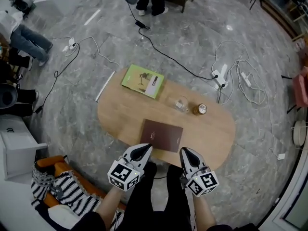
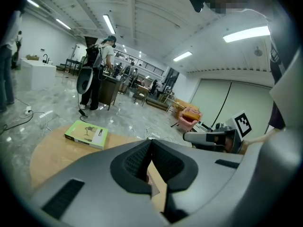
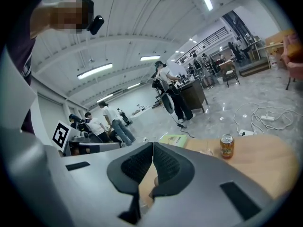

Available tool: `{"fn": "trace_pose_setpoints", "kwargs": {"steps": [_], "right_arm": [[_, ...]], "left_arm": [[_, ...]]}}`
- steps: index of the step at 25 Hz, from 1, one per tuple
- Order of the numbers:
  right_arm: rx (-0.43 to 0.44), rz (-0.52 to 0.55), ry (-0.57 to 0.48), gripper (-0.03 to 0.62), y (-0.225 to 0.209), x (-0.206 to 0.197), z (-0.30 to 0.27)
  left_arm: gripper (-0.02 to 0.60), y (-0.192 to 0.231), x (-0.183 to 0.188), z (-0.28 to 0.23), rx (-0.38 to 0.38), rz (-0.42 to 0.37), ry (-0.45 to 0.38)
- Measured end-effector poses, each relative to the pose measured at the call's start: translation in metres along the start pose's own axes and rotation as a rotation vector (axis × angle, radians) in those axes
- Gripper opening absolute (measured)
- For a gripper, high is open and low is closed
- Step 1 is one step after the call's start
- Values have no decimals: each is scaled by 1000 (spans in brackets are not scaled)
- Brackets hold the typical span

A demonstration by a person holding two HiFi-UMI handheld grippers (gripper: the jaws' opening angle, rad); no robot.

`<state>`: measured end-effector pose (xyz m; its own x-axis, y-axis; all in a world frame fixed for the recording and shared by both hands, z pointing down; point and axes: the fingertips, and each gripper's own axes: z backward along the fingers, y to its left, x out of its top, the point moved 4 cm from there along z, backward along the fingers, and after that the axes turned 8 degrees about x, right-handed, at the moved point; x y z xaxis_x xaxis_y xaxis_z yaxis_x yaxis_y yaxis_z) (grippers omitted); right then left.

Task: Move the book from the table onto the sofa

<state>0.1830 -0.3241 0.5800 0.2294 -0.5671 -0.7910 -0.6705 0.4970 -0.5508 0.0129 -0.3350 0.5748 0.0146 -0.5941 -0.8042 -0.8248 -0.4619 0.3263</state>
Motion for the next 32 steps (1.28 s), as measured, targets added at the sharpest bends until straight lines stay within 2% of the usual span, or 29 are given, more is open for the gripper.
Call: {"fn": "trace_pose_setpoints", "kwargs": {"steps": [9,18,23,27,30,32], "right_arm": [[-38,-49,41,25,-51,-45,-20],[-28,-117,154,26,-85,-91,-42],[-51,-171,213,41,-114,-121,-52],[-77,-226,260,87,-142,-148,-62],[-97,-288,286,107,-163,-169,-71],[-109,-313,315,121,-176,-184,-76]], "left_arm": [[15,29,-44,-40,27,26,45],[15,56,-79,-71,16,48,90],[18,81,-110,-90,23,65,151],[79,106,-141,-108,35,84,216],[101,129,-164,-122,37,90,269],[132,144,-179,-132,36,126,301]]}}
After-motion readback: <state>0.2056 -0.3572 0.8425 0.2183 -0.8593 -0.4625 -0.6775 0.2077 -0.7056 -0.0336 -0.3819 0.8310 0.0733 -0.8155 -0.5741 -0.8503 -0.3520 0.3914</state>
